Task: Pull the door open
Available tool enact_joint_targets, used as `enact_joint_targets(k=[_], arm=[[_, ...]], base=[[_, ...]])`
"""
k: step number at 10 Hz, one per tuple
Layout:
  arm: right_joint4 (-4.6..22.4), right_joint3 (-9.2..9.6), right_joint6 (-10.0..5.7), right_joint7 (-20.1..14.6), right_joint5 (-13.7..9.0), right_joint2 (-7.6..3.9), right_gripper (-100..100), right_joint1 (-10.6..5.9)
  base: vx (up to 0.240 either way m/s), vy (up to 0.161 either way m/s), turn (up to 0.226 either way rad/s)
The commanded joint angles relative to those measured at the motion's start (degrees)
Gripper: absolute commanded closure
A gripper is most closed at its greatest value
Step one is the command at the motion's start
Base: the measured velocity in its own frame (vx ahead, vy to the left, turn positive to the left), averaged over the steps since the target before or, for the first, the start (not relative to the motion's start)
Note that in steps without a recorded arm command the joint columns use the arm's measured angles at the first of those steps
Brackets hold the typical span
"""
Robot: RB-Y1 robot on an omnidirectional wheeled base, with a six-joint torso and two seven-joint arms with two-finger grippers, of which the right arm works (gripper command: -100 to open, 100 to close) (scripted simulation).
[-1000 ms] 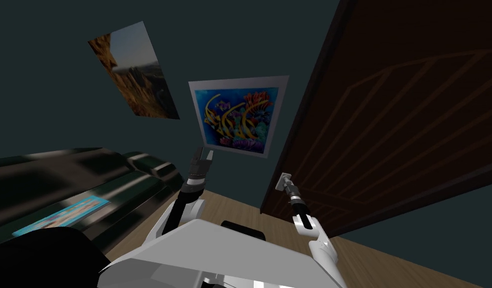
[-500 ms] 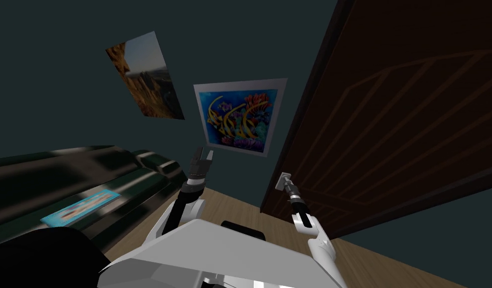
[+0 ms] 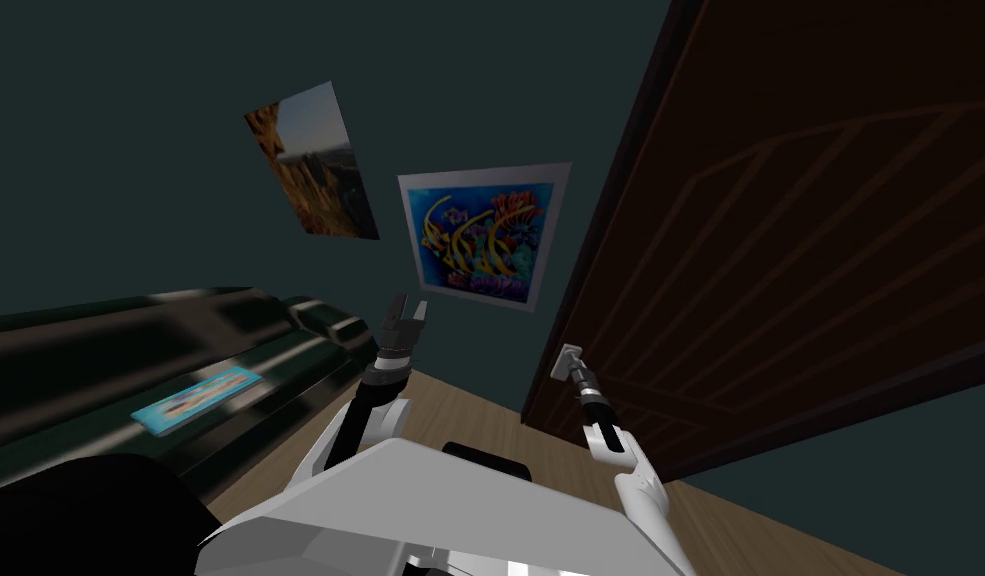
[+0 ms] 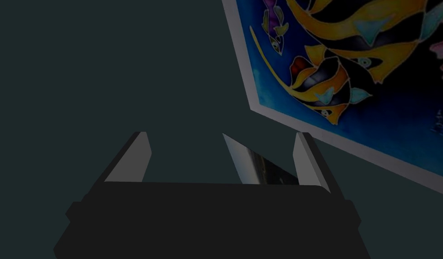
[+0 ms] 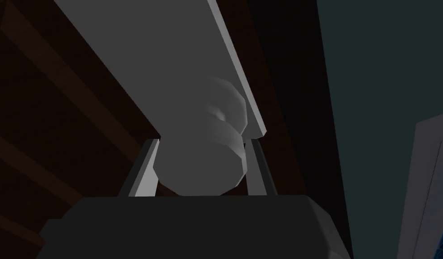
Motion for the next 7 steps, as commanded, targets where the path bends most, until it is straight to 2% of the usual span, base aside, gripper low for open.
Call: enact_joint_targets(k=[1, 3, 4, 6, 7], arm=[[0.16, 0.40, -0.13, -1.85, -0.73, 0.16, 100, -0.14], [0.86, 0.85, -0.22, -5.38, -3.19, -0.02, 100, -0.70], [0.86, 0.85, -0.22, -6.05, -3.19, -0.02, 100, -0.70], [1.66, 1.36, -0.32, -9.65, -6.00, -0.23, 100, -1.35], [1.66, 1.36, -0.32, -10.58, -6.00, -0.23, 100, -1.35]], base=[[-0.043, -0.031, 0.037], [-0.047, -0.031, 0.069], [-0.045, -0.027, 0.038], [-0.061, -0.033, 0.067], [-0.053, -0.036, 0.056]])
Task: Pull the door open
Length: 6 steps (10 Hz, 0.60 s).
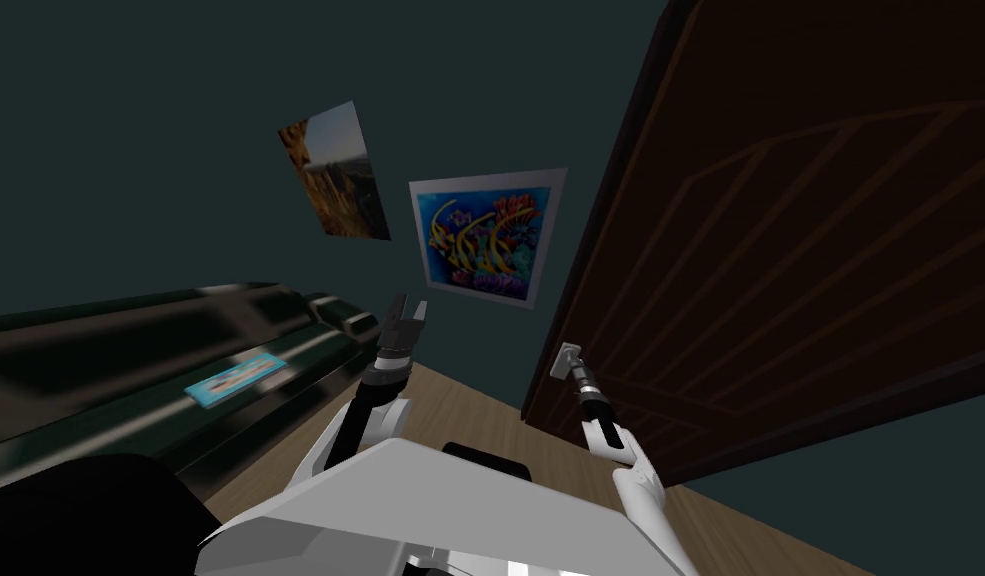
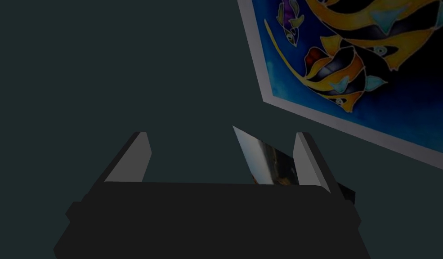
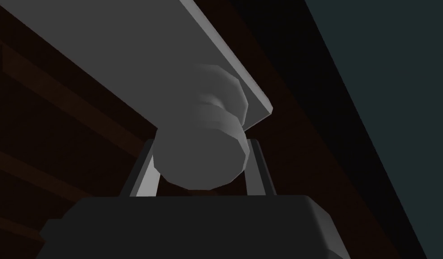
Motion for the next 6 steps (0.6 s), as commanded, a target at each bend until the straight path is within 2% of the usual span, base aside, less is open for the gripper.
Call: enact_joint_targets(k=[1, 2, 4, 5, 6], arm=[[0.51, 0.67, -0.12, -2.86, -1.62, 0.29, 100, -0.36], [0.51, 0.67, -0.12, -3.14, -1.62, 0.29, 100, -0.36], [1.37, 1.21, -0.23, -6.85, -4.62, 0.07, 100, -1.05], [1.37, 1.21, -0.23, -7.79, -4.62, 0.07, 100, -1.05], [1.82, 1.50, -0.28, -9.79, -6.19, -0.04, 100, -1.41]], base=[[-0.045, -0.036, 0.076], [-0.036, -0.025, 0.030], [-0.056, -0.028, 0.063], [-0.054, -0.029, 0.063], [-0.059, -0.038, 0.070]])
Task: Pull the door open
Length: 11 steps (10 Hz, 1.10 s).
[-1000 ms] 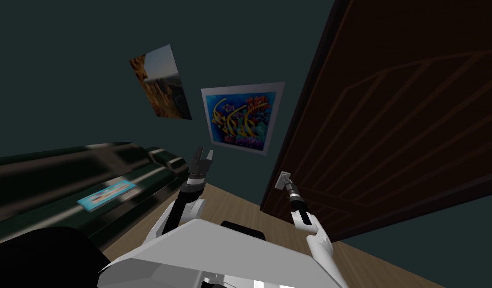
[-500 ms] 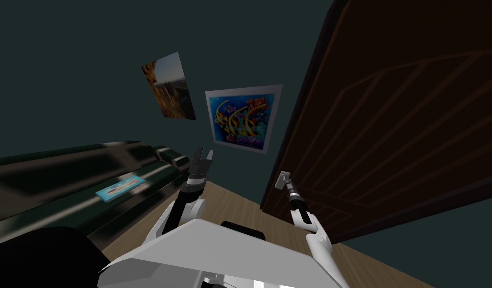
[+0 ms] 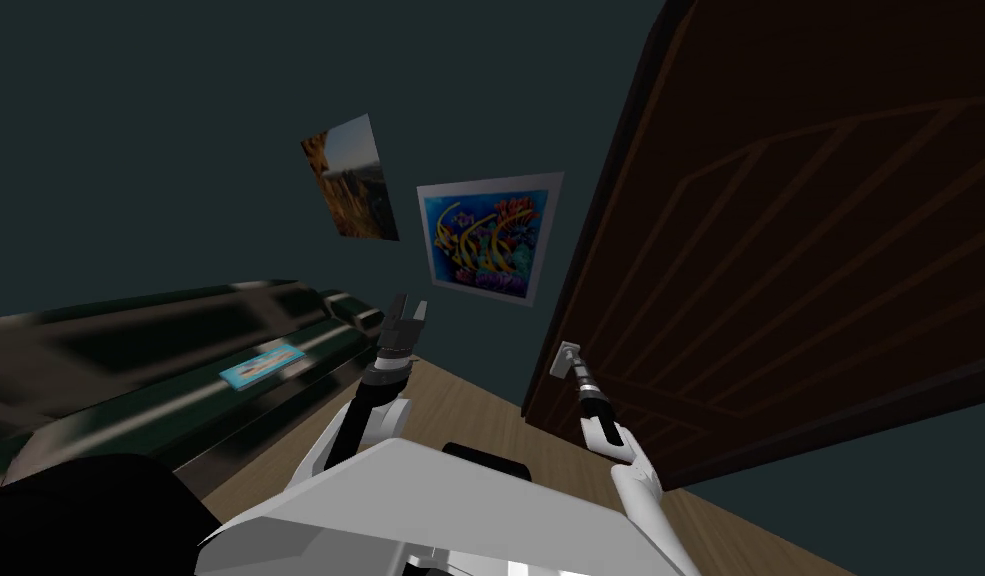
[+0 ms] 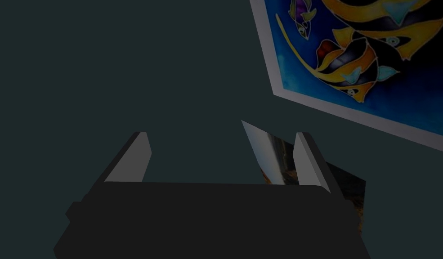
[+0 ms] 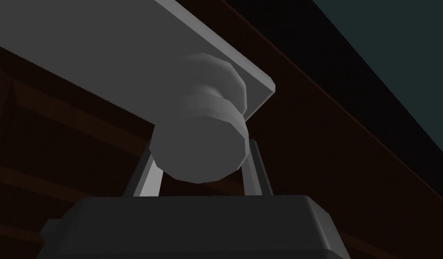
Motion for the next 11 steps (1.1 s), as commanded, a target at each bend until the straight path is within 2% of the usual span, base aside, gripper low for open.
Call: enact_joint_targets(k=[1, 3, 4, 5, 6, 7, 8, 9, 10, 11], arm=[[0.37, 0.68, -0.14, -1.72, -0.72, 0.42, 100, -0.31], [1.27, 1.25, -0.25, -5.39, -3.88, 0.19, 100, -1.03], [1.27, 1.25, -0.25, -6.45, -3.88, 0.19, 100, -1.03], [1.75, 1.56, -0.31, -8.38, -5.56, 0.07, 100, -1.42], [1.75, 1.56, -0.31, -8.84, -5.56, 0.07, 100, -1.42], [2.23, 1.86, -0.37, -11.08, -7.24, -0.06, 100, -1.80], [2.23, 1.86, -0.37, -11.23, -7.24, -0.06, 100, -1.80], [2.71, 2.17, -0.42, -13.44, -8.92, -0.18, 100, -2.18], [2.71, 2.17, -0.42, -13.62, -8.92, -0.18, 100, -2.18], [3.19, 2.48, -0.48, -15.93, -10.61, -0.30, 100, -2.57]], base=[[-0.050, -0.031, 0.049], [-0.069, -0.040, 0.093], [-0.052, -0.035, 0.056], [-0.058, -0.034, 0.062], [-0.047, -0.024, 0.048], [-0.050, -0.022, 0.056], [-0.043, -0.022, 0.045], [-0.059, -0.036, 0.086], [-0.052, -0.026, 0.060], [-0.055, -0.023, 0.049]])
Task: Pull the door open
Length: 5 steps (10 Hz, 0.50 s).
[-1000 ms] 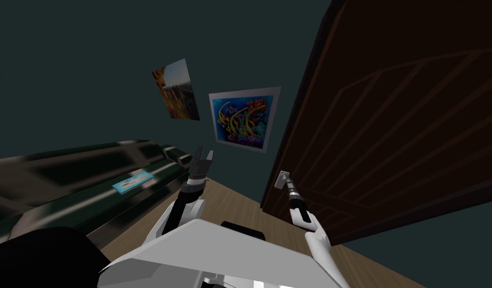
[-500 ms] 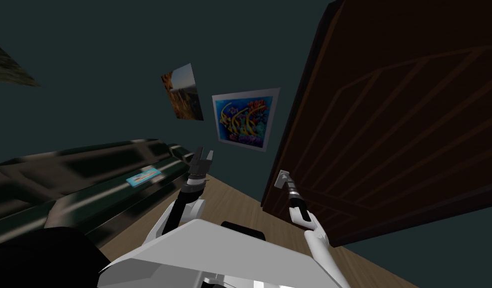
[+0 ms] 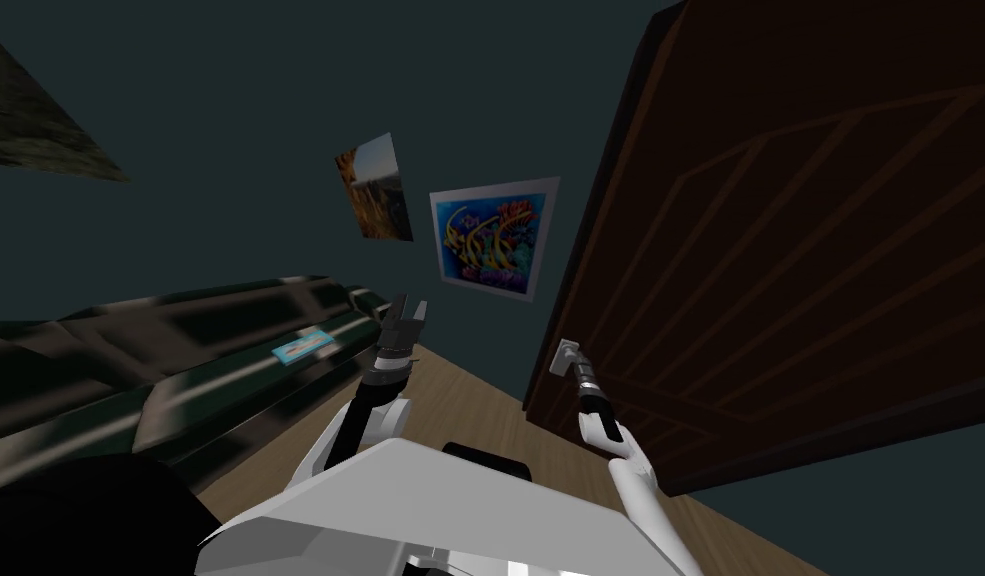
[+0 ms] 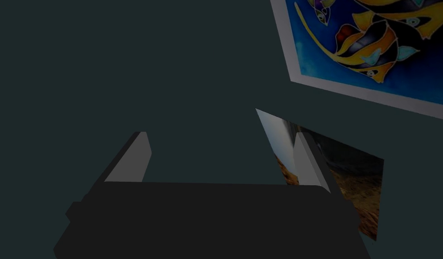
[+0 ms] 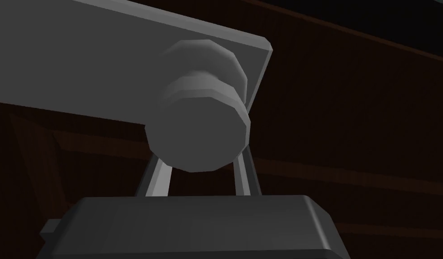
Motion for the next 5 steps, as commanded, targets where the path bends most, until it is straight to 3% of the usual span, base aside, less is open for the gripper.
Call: enact_joint_targets(k=[1, 4, 5], arm=[[0.85, 1.13, -0.25, -2.86, -2.44, 0.52, 100, -1.05], [1.34, 1.44, -0.31, -6.21, -4.16, 0.39, 100, -1.45], [1.83, 1.76, -0.37, -8.34, -5.89, 0.26, 100, -1.84]], base=[[-0.089, -0.046, 0.117], [-0.057, -0.028, 0.062], [-0.063, -0.030, 0.070]])
